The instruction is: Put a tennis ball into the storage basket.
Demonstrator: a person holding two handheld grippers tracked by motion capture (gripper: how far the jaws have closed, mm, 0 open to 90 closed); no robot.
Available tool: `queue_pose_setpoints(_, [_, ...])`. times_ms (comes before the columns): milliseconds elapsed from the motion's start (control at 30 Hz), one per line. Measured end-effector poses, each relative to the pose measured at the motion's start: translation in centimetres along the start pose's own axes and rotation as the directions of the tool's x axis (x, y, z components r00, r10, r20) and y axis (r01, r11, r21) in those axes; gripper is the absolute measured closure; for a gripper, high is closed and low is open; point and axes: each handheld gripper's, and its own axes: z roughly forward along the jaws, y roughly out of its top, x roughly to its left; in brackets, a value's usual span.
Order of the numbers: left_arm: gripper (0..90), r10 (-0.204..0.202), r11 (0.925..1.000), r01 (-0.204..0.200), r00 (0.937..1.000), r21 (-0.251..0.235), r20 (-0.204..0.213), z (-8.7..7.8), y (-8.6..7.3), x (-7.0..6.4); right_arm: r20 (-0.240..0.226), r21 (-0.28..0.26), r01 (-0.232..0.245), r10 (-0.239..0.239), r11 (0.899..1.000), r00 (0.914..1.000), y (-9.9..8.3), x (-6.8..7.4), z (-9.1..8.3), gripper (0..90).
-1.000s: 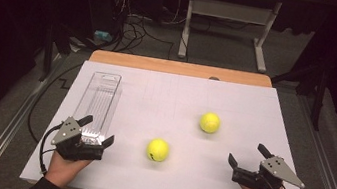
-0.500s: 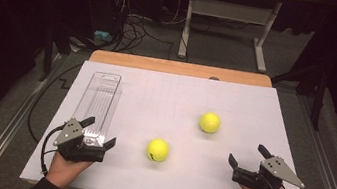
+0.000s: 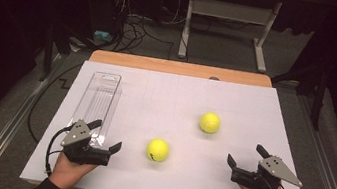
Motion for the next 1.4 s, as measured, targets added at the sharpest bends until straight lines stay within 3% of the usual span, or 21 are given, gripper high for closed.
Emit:
queue_pose_setpoints(167, [1.9, 0.05, 0.9957, -0.054, 0.9977, 0.076, 0.045, 0.8, 0.3, -1.4, -0.007, 0.008, 0.001, -0.001, 1.0, 1.0, -0.1, 0.1, 0.1, 0.0])
queue_pose_setpoints(300, [1.9, 0.064, 0.9908, -0.072, 0.9956, 0.115, 0.068, 1.3, 0.3, -2.1, -0.012, 0.013, 0.005, -0.005, 1.0, 0.9999, -0.1, 0.1, 0.2, 0.0])
queue_pose_setpoints(433, [1.9, 0.071, 0.9819, -0.086, 0.9931, 0.168, 0.093, 1.9, 0.2, -2.9, -0.02, 0.021, 0.009, -0.009, 1.0, 0.9998, -0.2, 0.2, 0.3, 0.0])
queue_pose_setpoints(600, [1.9, 0.073, 0.964, -0.101, 0.99, 0.246, 0.121, 3.0, -0.1, -3.8, -0.022, 0.024, 0.018, -0.017, 1.0, 0.9996, -0.2, 0.3, 0.4, 0.0])
queue_pose_setpoints(633, [1.9, 0.073, 0.964, -0.101, 0.99, 0.246, 0.121, 3.0, -0.1, -3.8, -0.022, 0.024, 0.018, -0.017, 1.0, 0.9996, -0.2, 0.3, 0.4, 0.0])
queue_pose_setpoints(767, [1.9, 0.074, 0.9445, -0.113, 0.9881, 0.308, 0.135, 3.5, -0.4, -4.1, -0.021, 0.025, 0.021, -0.021, 0.999, 0.9996, -0.2, 0.3, 0.4, 0.0])
queue_pose_setpoints(833, [1.9, 0.073, 0.9373, -0.115, 0.9877, 0.329, 0.138, 3.7, -0.4, -4.3, -0.02, 0.026, 0.021, -0.021, 0.999, 0.9996, -0.2, 0.4, 0.4, 0.0])
queue_pose_setpoints(900, [1.9, 0.068, 0.9361, -0.111, 0.9881, 0.334, 0.138, 3.8, -0.5, -4.3, -0.021, 0.025, 0.022, -0.021, 0.999, 0.9995, -0.2, 0.4, 0.4, 0.0])
queue_pose_setpoints(933, [1.9, 0.071, 0.9266, -0.118, 0.987, 0.357, 0.144, 4.0, -0.5, -4.4, -0.022, 0.026, 0.022, -0.022, 0.999, 0.9995, -0.2, 0.4, 0.4, 0.0])
queue_pose_setpoints(967, [1.8, 0.071, 0.9266, -0.118, 0.987, 0.357, 0.144, 4.0, -0.5, -4.4, -0.022, 0.026, 0.022, -0.022, 0.999, 0.9995, -0.2, 0.4, 0.4, 0.0])
queue_pose_setpoints(1033, [1.8, 0.064, 0.9146, -0.117, 0.987, 0.387, 0.147, 4.3, -0.7, -4.5, -0.023, 0.026, 0.024, -0.023, 0.999, 0.9995, -0.2, 0.4, 0.5, 0.0])
queue_pose_setpoints(1067, [1.8, 0.064, 0.9146, -0.117, 0.987, 0.387, 0.147, 4.3, -0.7, -4.5, -0.023, 0.027, 0.024, -0.024, 0.999, 0.9995, -0.2, 0.4, 0.5, 0.0])
queue_pose_setpoints(1133, [1.8, 0.064, 0.9036, -0.123, 0.986, 0.411, 0.154, 4.4, -0.7, -4.6, -0.023, 0.027, 0.025, -0.024, 0.999, 0.9994, -0.2, 0.4, 0.5, 0.0])
queue_pose_setpoints(1167, [1.8, 0.064, 0.9036, -0.123, 0.986, 0.411, 0.154, 4.4, -0.7, -4.6, -0.023, 0.027, 0.025, -0.024, 0.999, 0.9994, -0.2, 0.4, 0.5, 0.0])
queue_pose_setpoints(1200, [1.8, 0.058, 0.8957, -0.123, 0.985, 0.427, 0.162, 4.5, -0.7, -4.6, -0.025, 0.027, 0.024, -0.023, 0.999, 0.9994, -0.2, 0.5, 0.5, 0.0])
queue_pose_setpoints(1233, [1.8, 0.058, 0.8957, -0.123, 0.985, 0.427, 0.162, 4.5, -0.7, -4.6, -0.025, 0.027, 0.024, -0.023, 0.999, 0.9994, -0.2, 0.5, 0.5, 0.0])
queue_pose_setpoints(1267, [1.8, 0.05, 0.8853, -0.121, 0.9848, 0.449, 0.166, 4.6, -0.6, -4.5, -0.03, 0.026, 0.022, -0.021, 0.999, 0.9993, -0.2, 0.5, 0.5, 0.0])
queue_pose_setpoints(1300, [1.8, 0.05, 0.8853, -0.121, 0.9848, 0.449, 0.166, 4.6, -0.6, -4.5, -0.03, 0.026, 0.022, -0.021, 0.999, 0.9993, -0.2, 0.5, 0.5, 0.0])
queue_pose_setpoints(1333, [1.8, 0.037, 0.8731, -0.114, 0.9848, 0.474, 0.17, 4.8, -0.3, -4.4, -0.033, 0.028, 0.018, -0.018, 0.999, 0.9993, -0.2, 0.4, 0.5, 0.0])
queue_pose_setpoints(1367, [1.8, 0.037, 0.8731, -0.114, 0.9848, 0.474, 0.17, 4.8, -0.3, -4.4, -0.033, 0.028, 0.018, -0.018, 0.999, 0.9993, -0.2, 0.4, 0.5, 0.0])
queue_pose_setpoints(1400, [1.8, 0.026, 0.8657, -0.106, 0.9854, 0.489, 0.168, 5.0, 0.1, -4.6, -0.042, 0.032, 0.001, 0.001, 0.999, 0.9991, -0.1, 0.2, 0.5, 0.0])
